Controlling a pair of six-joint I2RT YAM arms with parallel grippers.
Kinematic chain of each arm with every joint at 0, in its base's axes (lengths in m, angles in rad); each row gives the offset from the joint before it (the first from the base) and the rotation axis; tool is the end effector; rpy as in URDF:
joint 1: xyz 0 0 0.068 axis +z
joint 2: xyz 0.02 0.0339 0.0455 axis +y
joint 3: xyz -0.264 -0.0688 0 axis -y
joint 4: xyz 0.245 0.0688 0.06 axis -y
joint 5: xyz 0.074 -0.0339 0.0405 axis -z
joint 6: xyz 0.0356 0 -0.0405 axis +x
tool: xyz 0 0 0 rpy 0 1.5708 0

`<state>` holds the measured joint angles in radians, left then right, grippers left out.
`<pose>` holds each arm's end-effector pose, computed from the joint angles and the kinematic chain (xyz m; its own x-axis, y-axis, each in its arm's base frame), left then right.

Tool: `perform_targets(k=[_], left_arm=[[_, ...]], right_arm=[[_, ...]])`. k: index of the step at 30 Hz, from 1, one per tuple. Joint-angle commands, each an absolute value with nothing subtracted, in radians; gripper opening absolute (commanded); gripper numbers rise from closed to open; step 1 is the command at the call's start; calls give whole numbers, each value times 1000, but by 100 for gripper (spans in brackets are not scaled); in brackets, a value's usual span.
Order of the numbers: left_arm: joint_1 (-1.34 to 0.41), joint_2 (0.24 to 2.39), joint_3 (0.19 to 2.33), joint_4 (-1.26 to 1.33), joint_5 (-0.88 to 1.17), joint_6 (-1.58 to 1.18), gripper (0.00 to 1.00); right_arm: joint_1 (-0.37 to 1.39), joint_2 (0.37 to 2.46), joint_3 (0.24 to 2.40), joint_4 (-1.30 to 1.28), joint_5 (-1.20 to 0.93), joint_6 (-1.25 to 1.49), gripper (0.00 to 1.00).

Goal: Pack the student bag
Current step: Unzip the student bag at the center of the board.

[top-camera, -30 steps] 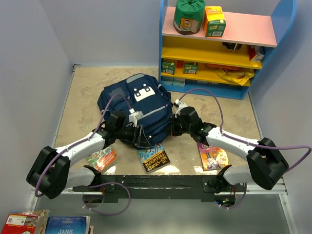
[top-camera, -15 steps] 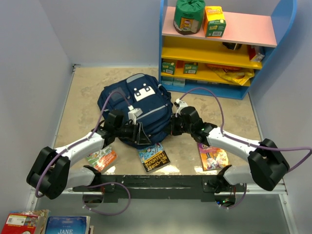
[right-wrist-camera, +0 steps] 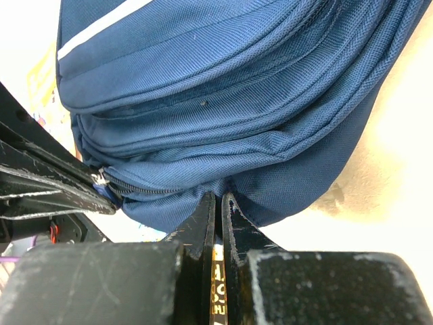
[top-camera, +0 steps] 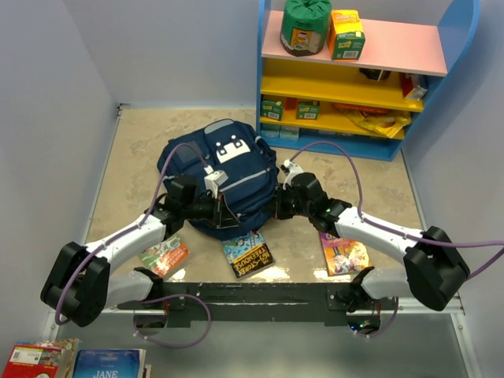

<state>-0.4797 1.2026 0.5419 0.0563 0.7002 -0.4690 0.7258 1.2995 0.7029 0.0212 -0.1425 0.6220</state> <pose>0.2010 -0.1304 0.1993 -0.8218 0.0379 -0.5685 0.5065 0.5054 -0.6986 0.2040 0.1878 0.2204 -0.7655 0.0918 -0.6368 -0.3692 0.7479 0.5516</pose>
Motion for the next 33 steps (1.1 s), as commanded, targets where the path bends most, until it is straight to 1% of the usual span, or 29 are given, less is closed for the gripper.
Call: perform_targets(k=[1,2,5,8,10,11,12,13,14,16,17,20,23,29,33], left_arm=[[-462,1169,610,22,660,-350,0],[-462,1172,653,-82,654,-283,0],[-465,1198,731,-254,637,-128,0],[-476,1215,761,-342,595,-22,0],[-491,1207,759,-354,577,-6,0],[-495,1206,750,-350,569,-5,0],[-505,1203,749,-345,565,-6,0],[-506,1204,746,-341,563,-6,0],[-508,1203,742,-333,557,-5,0],[-512,1209,747,-328,548,-5,0],[-515,1213,758,-324,545,21,0],[-529,1238,788,-305,532,26,0],[-548,1272,822,-299,526,38,0],[-577,1301,871,-311,520,63,0],[-584,1296,868,-324,531,78,0]], right_arm=[[749,1249,721,45,-169,643,0],[747,1249,718,37,-152,643,0],[746,1238,722,15,-109,627,0],[738,1213,745,3,-89,611,17],[736,1194,767,-37,-106,612,26],[733,1187,773,-37,-116,633,32],[723,1175,778,-44,-123,653,33],[710,1166,772,-34,-182,678,36],[697,1163,758,-5,-219,749,44],[666,1163,720,69,-325,835,52],[663,1169,712,89,-357,859,58],[663,1198,696,155,-441,914,63],[664,1230,695,163,-457,916,65],[663,1299,657,158,-485,910,66],[655,1402,661,189,-469,896,66]])
